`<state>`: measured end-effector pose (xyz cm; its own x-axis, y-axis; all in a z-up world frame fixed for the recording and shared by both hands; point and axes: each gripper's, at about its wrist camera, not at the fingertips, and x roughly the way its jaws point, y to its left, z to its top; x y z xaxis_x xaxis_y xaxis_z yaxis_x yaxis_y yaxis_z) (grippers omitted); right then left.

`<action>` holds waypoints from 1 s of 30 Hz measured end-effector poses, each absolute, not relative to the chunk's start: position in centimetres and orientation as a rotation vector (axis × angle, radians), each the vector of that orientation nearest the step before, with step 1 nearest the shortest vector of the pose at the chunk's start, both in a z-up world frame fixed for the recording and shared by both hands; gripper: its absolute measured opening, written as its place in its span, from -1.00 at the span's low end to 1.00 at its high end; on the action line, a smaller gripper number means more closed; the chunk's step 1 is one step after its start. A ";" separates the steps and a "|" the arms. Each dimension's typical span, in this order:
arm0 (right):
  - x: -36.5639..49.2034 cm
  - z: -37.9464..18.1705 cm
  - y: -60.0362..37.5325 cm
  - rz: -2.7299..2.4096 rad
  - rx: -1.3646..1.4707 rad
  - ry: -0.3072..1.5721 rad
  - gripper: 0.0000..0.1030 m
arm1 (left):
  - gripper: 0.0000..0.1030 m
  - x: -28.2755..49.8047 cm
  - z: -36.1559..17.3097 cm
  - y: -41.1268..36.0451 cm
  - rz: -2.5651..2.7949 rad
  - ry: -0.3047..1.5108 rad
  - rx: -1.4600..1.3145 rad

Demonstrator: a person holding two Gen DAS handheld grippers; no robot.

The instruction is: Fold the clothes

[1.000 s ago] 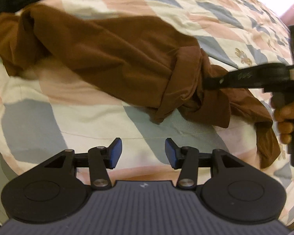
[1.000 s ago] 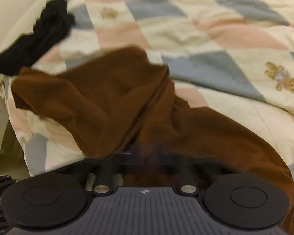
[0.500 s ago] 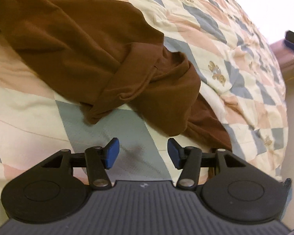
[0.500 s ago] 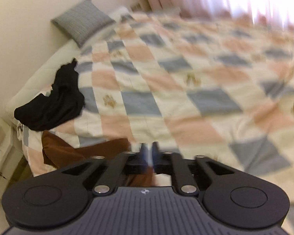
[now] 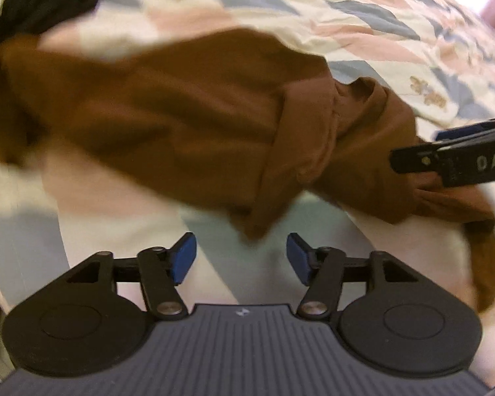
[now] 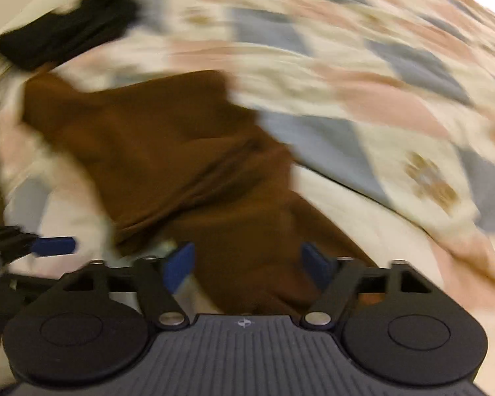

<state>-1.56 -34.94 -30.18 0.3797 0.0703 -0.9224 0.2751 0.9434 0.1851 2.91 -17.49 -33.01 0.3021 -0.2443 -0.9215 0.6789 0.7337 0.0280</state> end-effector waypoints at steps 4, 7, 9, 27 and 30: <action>-2.5 -33.2 -37.1 -0.133 0.627 1.165 -0.39 | -0.89 3.6 -33.2 -19.1 -0.746 1.016 0.552; -3.5 -33.1 -38.3 -0.104 0.821 1.096 -0.95 | -0.89 5.9 -29.9 -18.5 -0.762 0.907 0.569; -4.7 -30.4 -38.9 -0.087 0.824 1.020 -0.95 | -0.89 9.0 -26.6 -18.2 -0.735 0.833 0.557; -7.4 -21.6 -48.2 -0.179 0.918 0.909 -0.93 | 0.18 18.5 -19.5 -22.9 -0.767 0.992 0.312; -8.1 -26.5 -47.8 -0.250 0.934 1.048 -0.90 | 0.07 15.2 -25.7 -21.7 -0.786 1.266 0.239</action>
